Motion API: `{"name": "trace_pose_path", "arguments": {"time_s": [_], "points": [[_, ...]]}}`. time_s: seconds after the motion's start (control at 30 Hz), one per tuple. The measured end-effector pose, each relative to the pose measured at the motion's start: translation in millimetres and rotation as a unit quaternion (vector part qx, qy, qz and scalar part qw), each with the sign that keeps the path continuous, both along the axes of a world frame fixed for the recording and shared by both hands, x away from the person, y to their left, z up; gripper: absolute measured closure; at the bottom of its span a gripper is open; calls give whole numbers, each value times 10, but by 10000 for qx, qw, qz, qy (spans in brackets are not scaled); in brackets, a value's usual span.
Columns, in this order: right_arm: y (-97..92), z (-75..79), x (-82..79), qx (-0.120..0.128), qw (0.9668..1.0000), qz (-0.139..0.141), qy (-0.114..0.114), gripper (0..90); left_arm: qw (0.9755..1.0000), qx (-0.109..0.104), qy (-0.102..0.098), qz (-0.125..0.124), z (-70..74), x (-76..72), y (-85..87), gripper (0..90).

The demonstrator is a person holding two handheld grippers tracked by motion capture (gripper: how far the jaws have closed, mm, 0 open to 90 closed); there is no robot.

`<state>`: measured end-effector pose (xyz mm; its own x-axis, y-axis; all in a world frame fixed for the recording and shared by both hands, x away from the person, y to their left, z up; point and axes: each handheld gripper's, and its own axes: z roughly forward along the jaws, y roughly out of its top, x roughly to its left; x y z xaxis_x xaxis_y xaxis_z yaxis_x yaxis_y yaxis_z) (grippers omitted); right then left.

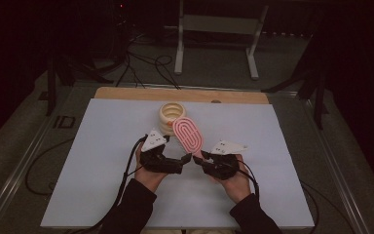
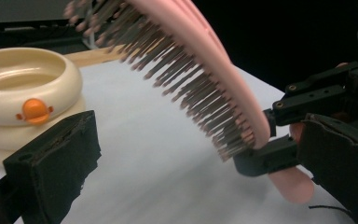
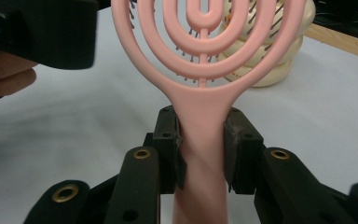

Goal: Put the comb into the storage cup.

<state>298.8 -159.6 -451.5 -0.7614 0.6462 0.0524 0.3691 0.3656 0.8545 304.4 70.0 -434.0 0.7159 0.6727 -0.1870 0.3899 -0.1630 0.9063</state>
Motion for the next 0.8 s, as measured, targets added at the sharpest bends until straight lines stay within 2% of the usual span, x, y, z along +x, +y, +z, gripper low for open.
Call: {"name": "trace_pose_path", "arguments": {"time_s": [0.5, 0.73, 0.8], "points": [[28, -4, -18, -47, 10000, 70, -24, 696, 9999, -101, 37, 83, -2, 47, -167, 1], [45, 2, -31, -21, 10000, 78, -44, 696, 9997, -98, 214, 15, -16, 57, -202, 28], [49, 1, -34, -19, 10000, 75, -33, 696, 9994, -162, 294, 10, -23, 65, -211, 44]]}}
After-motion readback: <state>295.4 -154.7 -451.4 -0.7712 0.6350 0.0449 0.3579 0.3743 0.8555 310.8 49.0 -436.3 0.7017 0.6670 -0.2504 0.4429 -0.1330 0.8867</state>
